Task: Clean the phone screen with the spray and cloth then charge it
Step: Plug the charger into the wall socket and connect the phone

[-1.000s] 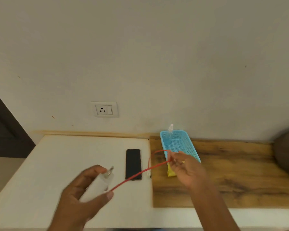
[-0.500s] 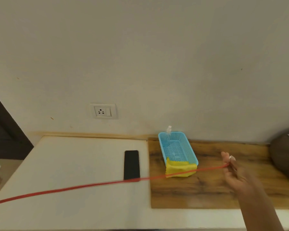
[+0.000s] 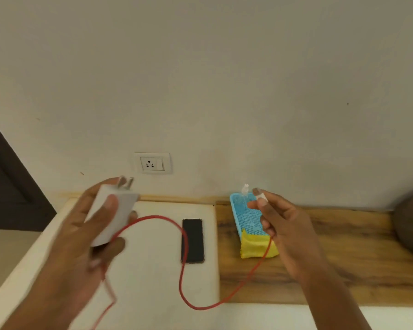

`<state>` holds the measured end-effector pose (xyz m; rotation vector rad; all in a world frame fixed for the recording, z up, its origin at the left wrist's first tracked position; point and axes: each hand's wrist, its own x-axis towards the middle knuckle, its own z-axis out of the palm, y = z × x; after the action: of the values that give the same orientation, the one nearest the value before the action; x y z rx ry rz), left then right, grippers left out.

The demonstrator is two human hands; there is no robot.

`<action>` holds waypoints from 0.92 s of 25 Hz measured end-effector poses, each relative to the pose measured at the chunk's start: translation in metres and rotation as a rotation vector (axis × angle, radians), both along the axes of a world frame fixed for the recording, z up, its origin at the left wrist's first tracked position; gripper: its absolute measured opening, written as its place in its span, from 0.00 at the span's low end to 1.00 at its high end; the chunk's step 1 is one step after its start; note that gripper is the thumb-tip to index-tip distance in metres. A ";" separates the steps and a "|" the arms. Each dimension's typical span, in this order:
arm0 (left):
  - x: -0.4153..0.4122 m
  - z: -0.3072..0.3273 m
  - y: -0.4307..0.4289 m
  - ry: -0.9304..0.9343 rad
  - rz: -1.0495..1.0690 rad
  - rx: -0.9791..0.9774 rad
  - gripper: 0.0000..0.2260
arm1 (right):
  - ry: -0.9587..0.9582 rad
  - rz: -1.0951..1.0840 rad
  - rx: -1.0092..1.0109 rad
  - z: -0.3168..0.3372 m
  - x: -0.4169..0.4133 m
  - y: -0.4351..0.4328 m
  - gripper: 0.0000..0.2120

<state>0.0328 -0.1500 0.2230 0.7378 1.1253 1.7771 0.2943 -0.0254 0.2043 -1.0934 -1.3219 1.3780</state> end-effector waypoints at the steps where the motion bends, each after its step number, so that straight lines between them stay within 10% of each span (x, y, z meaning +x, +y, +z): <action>1: 0.012 0.004 0.009 -0.066 -0.070 -0.023 0.32 | -0.027 0.023 0.022 0.007 -0.011 -0.006 0.08; 7: 0.043 0.024 0.085 -0.457 -0.208 -0.074 0.19 | -0.052 0.110 0.153 0.036 -0.049 -0.019 0.11; 23: 0.060 0.051 0.139 -0.567 -0.297 -0.007 0.26 | 0.230 0.070 -0.049 0.058 -0.084 0.000 0.10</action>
<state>0.0927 -0.0109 0.2735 0.3347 0.6048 1.5816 0.2103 -0.0251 0.2622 -0.8971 -1.1731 1.5448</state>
